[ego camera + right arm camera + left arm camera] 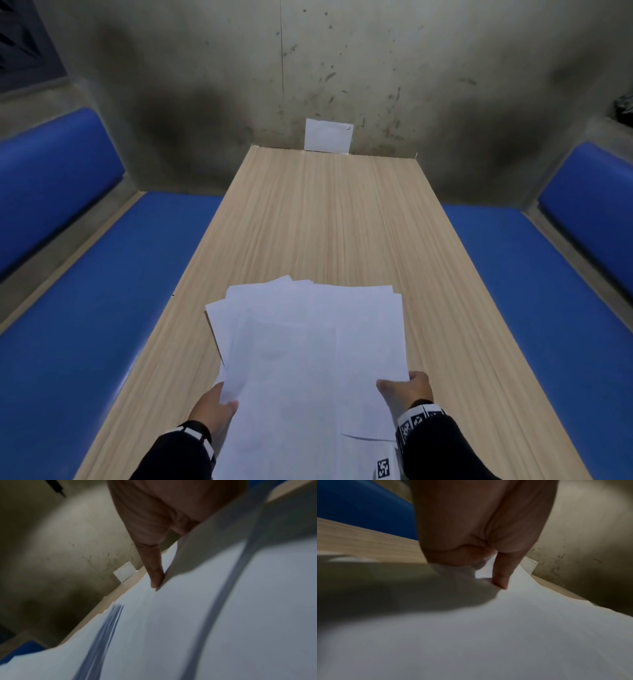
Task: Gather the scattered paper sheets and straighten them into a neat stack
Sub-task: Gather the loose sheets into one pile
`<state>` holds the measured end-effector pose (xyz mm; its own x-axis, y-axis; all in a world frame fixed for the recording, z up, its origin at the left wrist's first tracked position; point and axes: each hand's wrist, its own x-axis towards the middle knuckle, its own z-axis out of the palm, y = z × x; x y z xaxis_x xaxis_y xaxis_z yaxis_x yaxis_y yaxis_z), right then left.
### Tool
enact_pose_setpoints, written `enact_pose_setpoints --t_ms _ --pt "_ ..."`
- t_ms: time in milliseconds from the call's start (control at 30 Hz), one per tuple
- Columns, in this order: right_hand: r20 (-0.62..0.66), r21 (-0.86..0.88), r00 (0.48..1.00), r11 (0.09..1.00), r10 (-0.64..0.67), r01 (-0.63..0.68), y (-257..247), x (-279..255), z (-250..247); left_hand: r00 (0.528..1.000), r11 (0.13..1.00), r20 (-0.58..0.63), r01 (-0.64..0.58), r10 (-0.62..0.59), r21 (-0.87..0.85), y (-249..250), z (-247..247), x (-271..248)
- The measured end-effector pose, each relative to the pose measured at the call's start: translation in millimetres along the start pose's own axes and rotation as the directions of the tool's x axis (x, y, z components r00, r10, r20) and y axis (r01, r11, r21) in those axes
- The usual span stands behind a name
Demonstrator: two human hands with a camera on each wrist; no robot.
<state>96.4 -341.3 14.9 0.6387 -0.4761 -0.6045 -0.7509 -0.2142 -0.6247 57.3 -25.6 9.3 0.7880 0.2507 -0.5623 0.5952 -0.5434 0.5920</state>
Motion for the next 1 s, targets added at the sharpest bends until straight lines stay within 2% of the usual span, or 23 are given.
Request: enact_pose_setpoints --t_ms 100,200,267,333,400,500,567,633,667,733,767,833,933,1000 --pt "0.132 0.216 0.99 0.973 0.05 -0.078 2.0 2.4 -1.1 1.0 1.0 0.007 -0.012 0.012 0.02 0.5 0.8 -0.8" --pt "0.241 0.231 0.97 0.971 0.011 -0.068 0.1 -7.3 -8.2 0.999 1.0 0.034 -0.01 0.009 0.027 2.7 2.3 -3.7" --pt "0.16 0.148 0.985 0.988 -0.058 0.034 -5.5 -20.1 -18.5 0.998 1.0 0.062 -0.012 0.011 0.029 4.1 5.3 -6.3" --pt "-0.008 0.136 0.984 0.975 -0.175 0.175 -20.4 -32.9 -37.9 0.997 1.0 0.076 -0.017 0.015 0.025 5.2 8.8 -7.7" --pt "-0.179 0.108 0.941 0.945 -0.287 0.309 -41.6 -41.9 -65.8 0.998 1.0 0.069 -0.012 0.011 0.025 4.7 12.7 -7.2" --pt "-0.279 0.183 0.86 0.856 -0.426 0.483 -69.0 -39.2 -110.9 1.0 1.0 0.029 0.009 -0.01 0.028 7.3 18.1 -8.1" --pt "-0.251 0.391 0.857 0.763 -0.45 0.515 -79.6 -44.6 -128.3 1.0 1.0 -0.005 0.015 -0.015 0.021 11.8 21.3 -10.1" --pt "-0.1 0.543 0.871 0.707 -0.481 0.453 -81.8 -46.8 -126.9 0.997 0.999 -0.062 0.04 -0.039 0.01 14.9 22.2 -13.1" --pt "0.009 0.584 0.871 0.71 -0.491 0.394 -80.2 -46.4 -116.1 0.994 0.999 -0.102 0.047 -0.045 0.02 15.9 21.4 -13.0" --pt "0.178 0.505 0.885 0.812 -0.43 0.293 -65.2 -37.2 -78.2 0.978 0.993 -0.198 0.08 -0.061 0.092 14.5 17.9 -13.0" --pt "0.215 0.396 0.907 0.881 -0.362 0.258 -52.1 -28.0 -56.1 0.97 0.989 -0.233 0.101 -0.073 0.109 13.8 15.9 -13.7" --pt "0.234 0.213 0.941 0.957 -0.244 0.195 -30.4 -24.3 -18.1 0.967 0.992 -0.232 0.117 -0.101 0.054 13.8 15.1 -12.6" --pt "0.246 -0.036 0.958 0.987 -0.144 0.158 -9.6 -23.4 14.0 0.976 0.993 -0.201 0.071 -0.088 -0.092 15.5 13.6 -7.0" --pt "0.252 -0.036 0.957 0.987 -0.142 0.156 -6.8 -25.8 26.4 0.972 0.976 -0.223 0.026 -0.075 -0.217 19.8 13.0 -6.6"
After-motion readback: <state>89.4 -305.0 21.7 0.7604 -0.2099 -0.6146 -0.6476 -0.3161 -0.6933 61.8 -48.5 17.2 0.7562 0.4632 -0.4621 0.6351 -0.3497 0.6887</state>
